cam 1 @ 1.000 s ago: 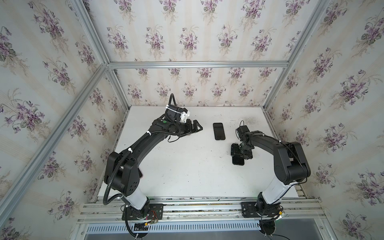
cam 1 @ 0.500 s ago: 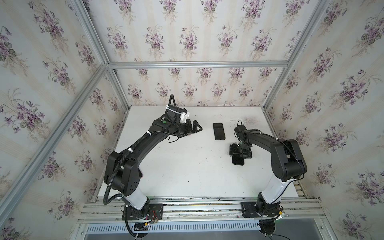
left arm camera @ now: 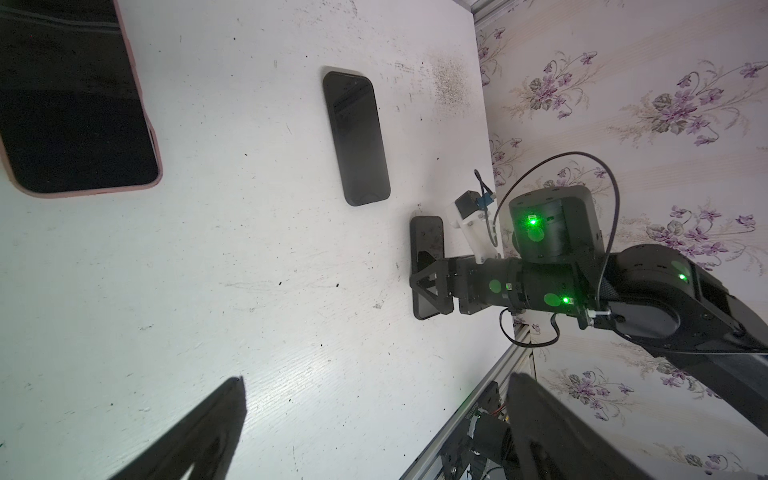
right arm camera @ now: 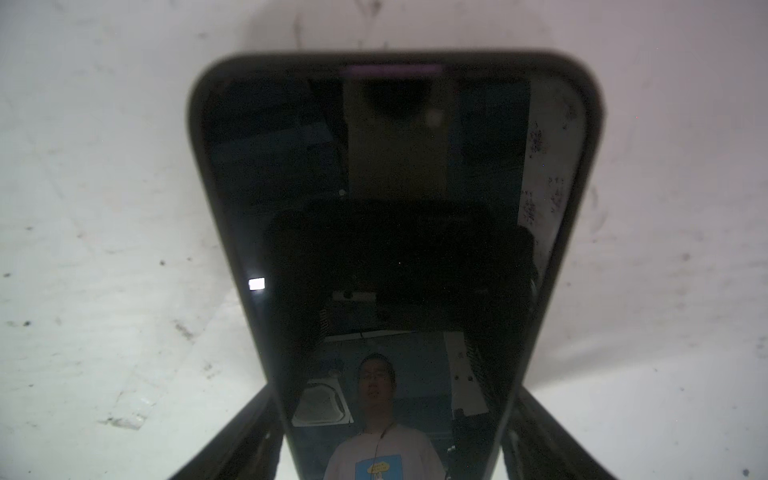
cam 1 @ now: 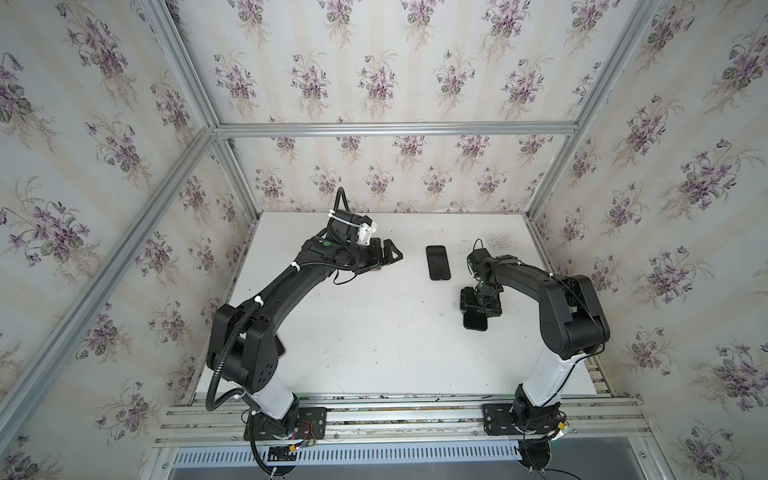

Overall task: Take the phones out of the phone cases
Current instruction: 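Carry the black phone with the right gripper toward the left gripper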

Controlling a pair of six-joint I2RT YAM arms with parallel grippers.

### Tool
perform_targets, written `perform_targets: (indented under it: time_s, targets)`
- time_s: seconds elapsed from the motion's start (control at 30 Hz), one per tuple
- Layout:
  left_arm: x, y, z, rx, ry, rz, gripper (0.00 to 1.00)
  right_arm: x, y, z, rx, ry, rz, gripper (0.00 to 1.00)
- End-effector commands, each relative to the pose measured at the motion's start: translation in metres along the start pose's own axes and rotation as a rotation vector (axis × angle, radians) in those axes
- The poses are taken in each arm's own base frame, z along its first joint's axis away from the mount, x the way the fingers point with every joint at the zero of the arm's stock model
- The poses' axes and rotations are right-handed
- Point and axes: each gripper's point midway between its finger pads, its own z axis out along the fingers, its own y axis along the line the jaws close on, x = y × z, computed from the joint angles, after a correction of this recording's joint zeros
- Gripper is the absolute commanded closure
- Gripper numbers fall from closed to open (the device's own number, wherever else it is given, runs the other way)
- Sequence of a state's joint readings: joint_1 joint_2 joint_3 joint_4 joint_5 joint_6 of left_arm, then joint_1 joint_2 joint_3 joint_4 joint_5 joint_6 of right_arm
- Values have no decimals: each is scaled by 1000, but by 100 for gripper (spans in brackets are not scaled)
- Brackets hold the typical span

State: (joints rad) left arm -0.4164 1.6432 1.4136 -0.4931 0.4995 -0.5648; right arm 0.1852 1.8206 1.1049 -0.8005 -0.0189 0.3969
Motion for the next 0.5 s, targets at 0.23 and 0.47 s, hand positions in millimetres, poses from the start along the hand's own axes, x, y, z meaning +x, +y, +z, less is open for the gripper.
perform_targets:
  time_s: [0.23,0.47]
  targets:
    - [-11,-11,2,44,-15,23,0,6,28,-4,-124,-58,-58,38]
    - [-16,-18,9,70,-8,26,0,1,59,-18,-219,-185,-143,45]
